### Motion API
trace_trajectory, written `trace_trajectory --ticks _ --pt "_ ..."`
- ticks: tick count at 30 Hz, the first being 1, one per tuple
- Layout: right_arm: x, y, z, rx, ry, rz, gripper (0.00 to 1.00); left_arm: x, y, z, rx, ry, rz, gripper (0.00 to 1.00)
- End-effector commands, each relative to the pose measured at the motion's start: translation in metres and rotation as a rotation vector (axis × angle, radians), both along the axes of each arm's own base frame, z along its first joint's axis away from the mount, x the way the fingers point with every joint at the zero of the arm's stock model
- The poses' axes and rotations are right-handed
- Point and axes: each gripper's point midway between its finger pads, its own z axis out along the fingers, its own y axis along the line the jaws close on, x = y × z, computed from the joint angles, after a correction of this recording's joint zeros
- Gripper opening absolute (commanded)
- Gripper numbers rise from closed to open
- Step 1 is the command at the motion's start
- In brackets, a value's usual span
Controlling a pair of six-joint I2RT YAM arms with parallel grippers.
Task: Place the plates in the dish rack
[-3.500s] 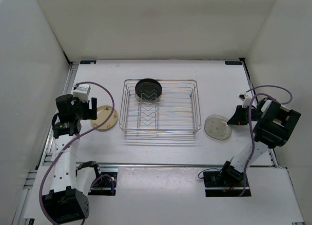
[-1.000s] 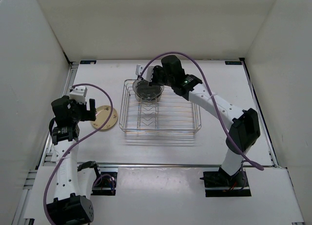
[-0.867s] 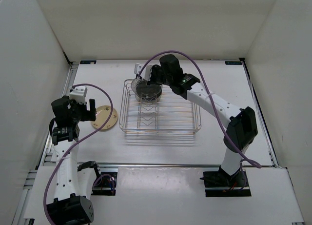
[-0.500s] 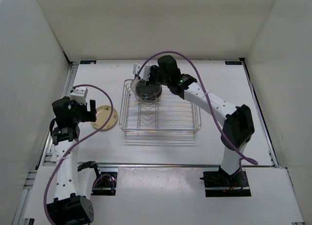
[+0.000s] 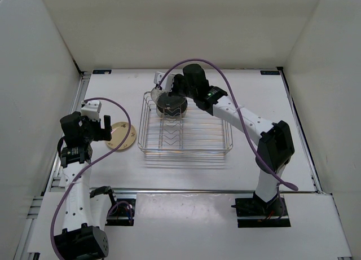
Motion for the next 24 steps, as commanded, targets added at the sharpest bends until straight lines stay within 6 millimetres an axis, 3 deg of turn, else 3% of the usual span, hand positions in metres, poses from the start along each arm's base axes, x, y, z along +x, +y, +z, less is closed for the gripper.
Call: trace_trajectory --ticks 1,16,24 --pt "0.008 0.001 0.008 0.023 -0.057 -0.02 0.0 -0.002 -0.003 0.003 -0.009 -0.018 -0.019 0.95" --pt "0.005 0.003 0.0 0.003 -0.067 -0.013 0.0 -0.002 -0.003 0.003 -0.009 -0.018 -0.019 0.95" --pt "0.0 0.003 -0.021 -0.038 -0.069 -0.024 0.0 -0.002 -0.004 0.005 -0.006 -0.027 -0.019 0.95"
